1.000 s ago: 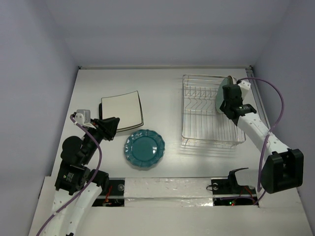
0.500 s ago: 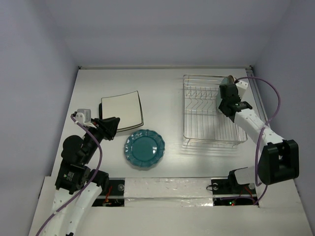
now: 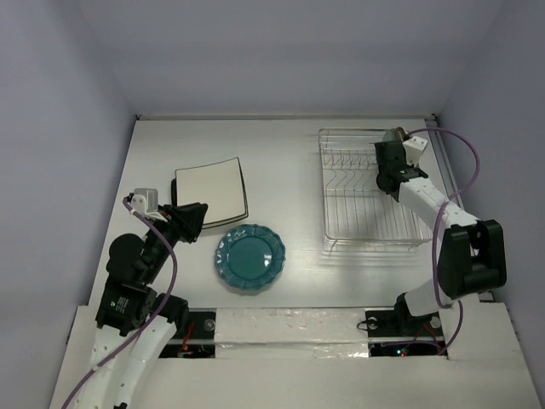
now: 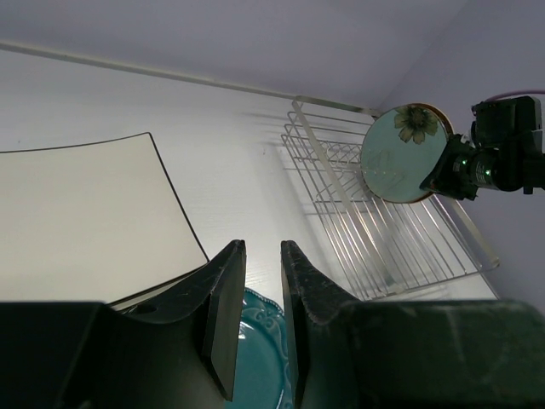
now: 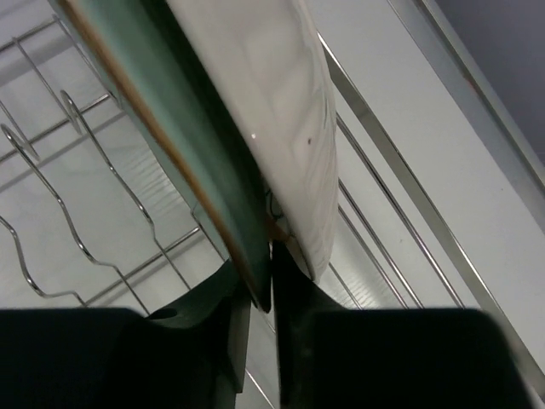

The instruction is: Unload the plates from the dish rack

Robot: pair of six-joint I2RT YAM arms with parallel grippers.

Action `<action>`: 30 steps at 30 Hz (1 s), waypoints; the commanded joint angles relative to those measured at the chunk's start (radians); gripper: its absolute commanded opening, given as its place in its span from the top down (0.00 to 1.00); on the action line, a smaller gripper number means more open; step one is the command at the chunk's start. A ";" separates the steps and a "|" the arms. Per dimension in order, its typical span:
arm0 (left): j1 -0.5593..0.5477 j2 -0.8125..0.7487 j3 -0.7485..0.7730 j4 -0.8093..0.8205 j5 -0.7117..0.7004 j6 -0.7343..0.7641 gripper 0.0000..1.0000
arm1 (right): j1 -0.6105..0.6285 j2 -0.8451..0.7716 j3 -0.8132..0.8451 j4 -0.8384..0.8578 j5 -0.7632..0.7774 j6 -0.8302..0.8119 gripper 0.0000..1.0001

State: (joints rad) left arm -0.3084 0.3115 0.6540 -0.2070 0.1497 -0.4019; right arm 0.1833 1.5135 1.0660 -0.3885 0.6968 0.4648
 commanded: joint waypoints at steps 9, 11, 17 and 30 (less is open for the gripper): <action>-0.008 -0.009 0.007 0.035 0.010 0.002 0.79 | 0.024 -0.162 0.029 0.060 0.055 -0.061 1.00; -0.008 -0.011 0.007 0.037 0.010 0.002 0.79 | 0.039 -0.191 0.057 0.048 0.069 -0.078 1.00; -0.008 -0.015 0.006 0.037 0.007 0.002 0.79 | 0.074 -0.263 0.164 -0.029 0.072 -0.133 1.00; -0.008 -0.011 0.006 0.038 0.005 0.002 0.79 | 0.074 -0.447 0.207 -0.062 -0.290 -0.100 1.00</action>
State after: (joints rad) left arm -0.3084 0.3099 0.6540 -0.2070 0.1497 -0.4019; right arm 0.2550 1.1141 1.2007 -0.5751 0.5335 0.3317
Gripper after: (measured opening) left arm 0.204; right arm 0.136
